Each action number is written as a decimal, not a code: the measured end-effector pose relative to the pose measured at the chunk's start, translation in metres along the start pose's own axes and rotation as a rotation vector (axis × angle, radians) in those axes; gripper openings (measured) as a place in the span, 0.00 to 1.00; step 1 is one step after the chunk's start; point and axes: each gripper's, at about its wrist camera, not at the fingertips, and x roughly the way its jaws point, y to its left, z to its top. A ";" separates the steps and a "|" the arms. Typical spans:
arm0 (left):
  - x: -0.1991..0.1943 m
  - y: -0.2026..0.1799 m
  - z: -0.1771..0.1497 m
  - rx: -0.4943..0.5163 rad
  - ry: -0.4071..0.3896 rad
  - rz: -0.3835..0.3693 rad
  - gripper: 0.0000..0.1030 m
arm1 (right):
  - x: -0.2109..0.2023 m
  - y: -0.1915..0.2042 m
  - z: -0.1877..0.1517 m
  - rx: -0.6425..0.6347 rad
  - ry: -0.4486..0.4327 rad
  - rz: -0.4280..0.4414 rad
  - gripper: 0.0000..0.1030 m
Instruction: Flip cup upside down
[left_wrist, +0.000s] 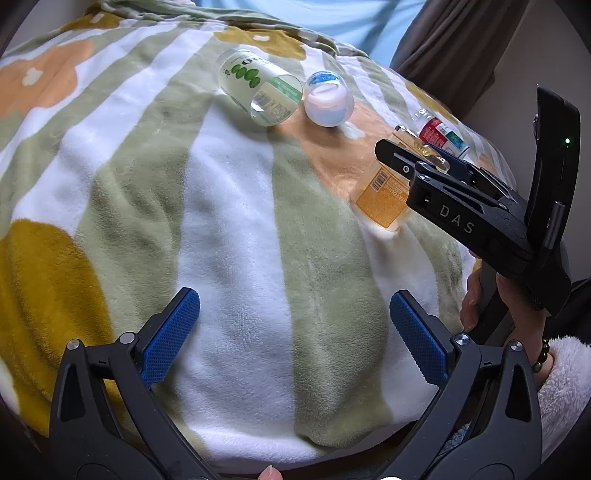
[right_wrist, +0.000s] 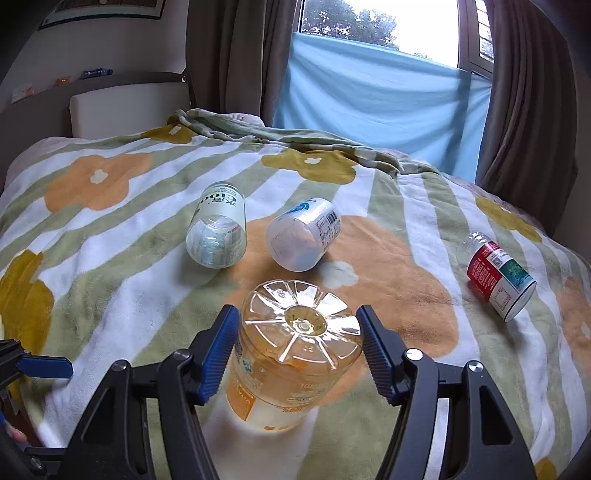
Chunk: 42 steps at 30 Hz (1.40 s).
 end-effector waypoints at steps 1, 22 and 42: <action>0.000 -0.001 0.000 0.002 0.002 0.001 0.99 | -0.001 -0.001 -0.001 0.013 -0.003 0.008 0.59; 0.002 -0.008 -0.002 0.037 -0.010 0.023 0.99 | -0.018 -0.008 -0.006 0.064 -0.100 0.123 0.99; -0.196 -0.078 0.028 0.220 -0.589 0.163 1.00 | -0.242 -0.038 0.037 0.151 -0.265 -0.120 0.99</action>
